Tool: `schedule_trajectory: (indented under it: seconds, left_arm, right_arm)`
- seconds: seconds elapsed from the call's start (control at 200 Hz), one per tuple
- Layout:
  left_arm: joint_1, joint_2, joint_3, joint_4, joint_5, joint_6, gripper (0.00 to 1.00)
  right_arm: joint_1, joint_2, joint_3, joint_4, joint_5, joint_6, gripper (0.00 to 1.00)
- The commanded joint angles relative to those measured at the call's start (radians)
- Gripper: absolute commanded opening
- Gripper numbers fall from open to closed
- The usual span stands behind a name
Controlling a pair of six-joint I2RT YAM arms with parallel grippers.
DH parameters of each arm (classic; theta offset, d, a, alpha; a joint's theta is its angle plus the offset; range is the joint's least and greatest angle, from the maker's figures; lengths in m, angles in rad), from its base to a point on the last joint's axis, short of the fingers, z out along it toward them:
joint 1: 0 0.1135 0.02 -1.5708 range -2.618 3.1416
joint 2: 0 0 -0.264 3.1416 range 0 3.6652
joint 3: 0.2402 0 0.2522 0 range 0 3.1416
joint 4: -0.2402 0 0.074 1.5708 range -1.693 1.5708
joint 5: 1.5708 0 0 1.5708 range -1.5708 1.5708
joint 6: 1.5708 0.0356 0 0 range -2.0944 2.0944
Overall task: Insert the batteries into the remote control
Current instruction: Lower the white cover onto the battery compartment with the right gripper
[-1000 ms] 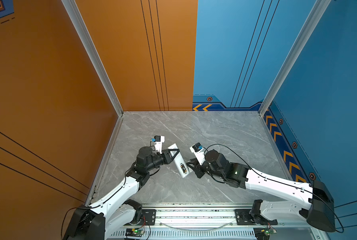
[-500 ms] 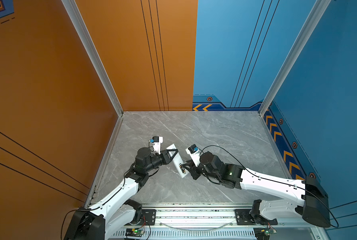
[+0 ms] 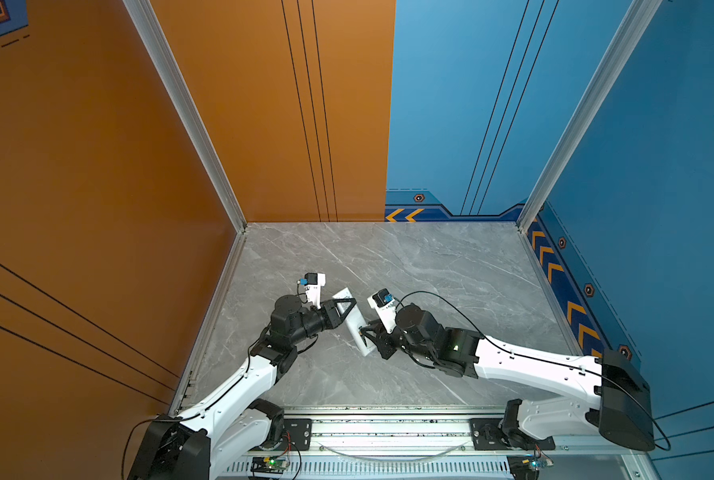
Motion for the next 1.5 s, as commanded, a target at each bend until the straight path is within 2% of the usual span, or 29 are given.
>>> schedule_trajectory:
  seconds: [0.0, 1.497]
  left_arm:
    - [0.012, -0.023, -0.011, 0.041, 0.011, -0.013, 0.00]
    - [0.035, -0.051, -0.029, 0.042, 0.051, -0.021, 0.00]
  right_arm:
    - [0.008, 0.014, 0.030, 0.031, 0.026, 0.015, 0.04]
    - [0.027, 0.087, 0.047, 0.034, 0.052, -0.027, 0.03]
